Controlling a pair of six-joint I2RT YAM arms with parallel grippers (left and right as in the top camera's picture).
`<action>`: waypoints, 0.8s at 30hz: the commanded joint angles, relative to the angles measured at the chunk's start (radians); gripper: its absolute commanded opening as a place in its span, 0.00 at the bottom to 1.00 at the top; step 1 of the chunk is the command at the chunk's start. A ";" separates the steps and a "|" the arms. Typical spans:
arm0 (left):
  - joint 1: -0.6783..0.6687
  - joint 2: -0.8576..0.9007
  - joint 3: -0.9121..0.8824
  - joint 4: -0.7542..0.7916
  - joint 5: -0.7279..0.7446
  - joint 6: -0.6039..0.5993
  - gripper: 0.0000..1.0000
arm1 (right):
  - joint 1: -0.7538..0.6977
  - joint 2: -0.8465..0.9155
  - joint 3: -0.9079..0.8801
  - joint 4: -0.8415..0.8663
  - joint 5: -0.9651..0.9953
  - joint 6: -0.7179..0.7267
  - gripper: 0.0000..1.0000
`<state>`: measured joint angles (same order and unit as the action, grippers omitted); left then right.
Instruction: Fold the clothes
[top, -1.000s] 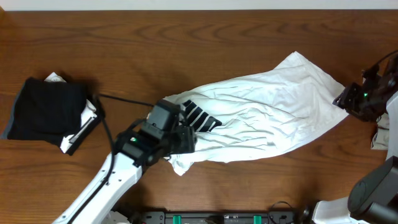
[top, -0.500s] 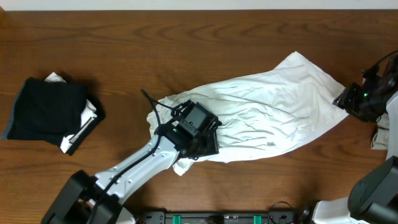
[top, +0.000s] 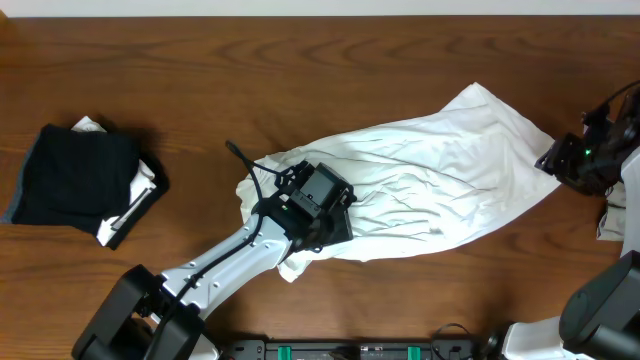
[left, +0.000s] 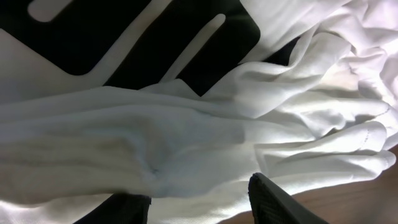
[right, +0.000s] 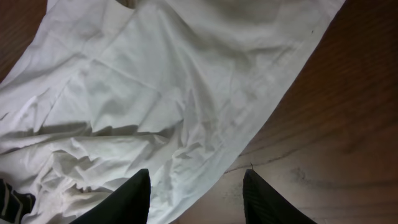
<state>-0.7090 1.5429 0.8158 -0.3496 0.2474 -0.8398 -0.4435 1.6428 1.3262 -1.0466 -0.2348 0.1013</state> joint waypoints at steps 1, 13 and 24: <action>-0.006 0.001 0.006 0.000 -0.024 -0.013 0.53 | 0.007 0.007 -0.006 0.002 -0.001 -0.013 0.47; -0.019 0.062 0.006 0.019 -0.039 -0.086 0.26 | 0.007 0.007 -0.006 -0.001 -0.001 -0.013 0.47; -0.019 -0.065 0.006 -0.037 -0.021 -0.024 0.06 | 0.007 0.008 -0.006 0.015 0.000 -0.013 0.46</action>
<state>-0.7258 1.5681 0.8158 -0.3614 0.2298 -0.9123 -0.4435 1.6428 1.3262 -1.0382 -0.2352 0.1013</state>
